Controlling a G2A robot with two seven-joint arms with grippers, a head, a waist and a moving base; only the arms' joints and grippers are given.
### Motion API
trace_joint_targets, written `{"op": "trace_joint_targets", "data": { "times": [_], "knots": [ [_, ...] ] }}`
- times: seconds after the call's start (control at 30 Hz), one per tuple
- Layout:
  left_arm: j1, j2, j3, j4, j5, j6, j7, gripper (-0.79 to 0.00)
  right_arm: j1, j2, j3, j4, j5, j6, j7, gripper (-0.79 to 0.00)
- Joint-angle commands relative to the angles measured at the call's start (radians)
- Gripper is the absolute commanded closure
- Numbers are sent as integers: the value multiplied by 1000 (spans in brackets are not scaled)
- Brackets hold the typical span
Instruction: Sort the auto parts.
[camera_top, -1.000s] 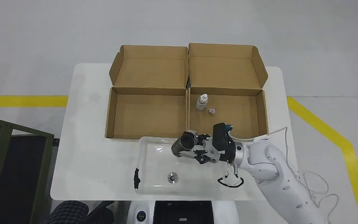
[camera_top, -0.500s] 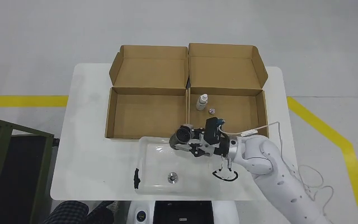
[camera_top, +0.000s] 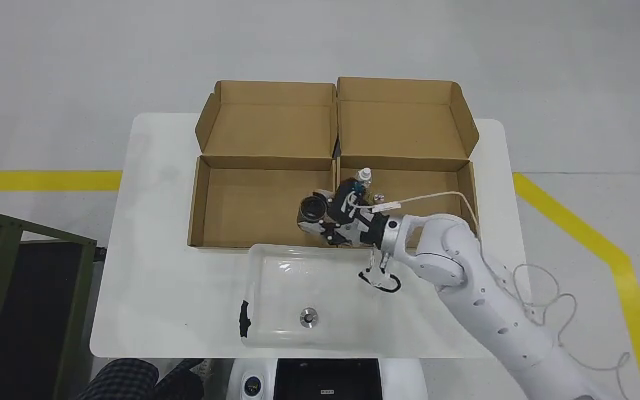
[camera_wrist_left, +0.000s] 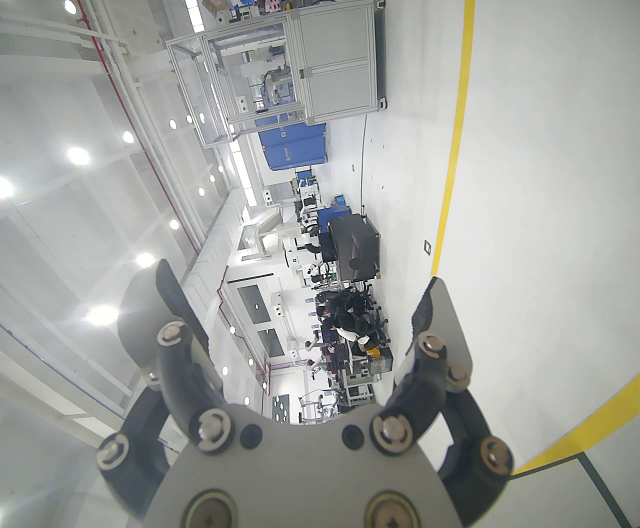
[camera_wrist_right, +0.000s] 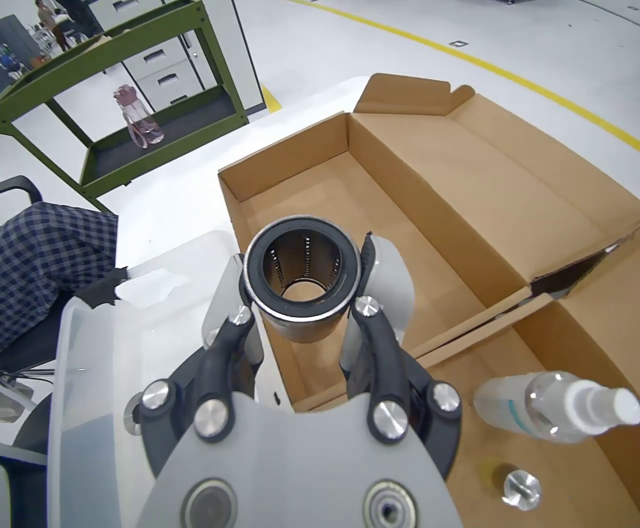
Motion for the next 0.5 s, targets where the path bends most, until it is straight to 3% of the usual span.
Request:
{"op": "trace_joint_targets", "data": {
  "times": [0.0,0.47],
  "knots": [
    [0,0,0,0,0,0,0,-785,28,-7,-15,15,-17,30,10,0],
    [0,0,0,0,0,0,0,-785,207,-86,-164,236,-100,181,0,0]
  ]
}}
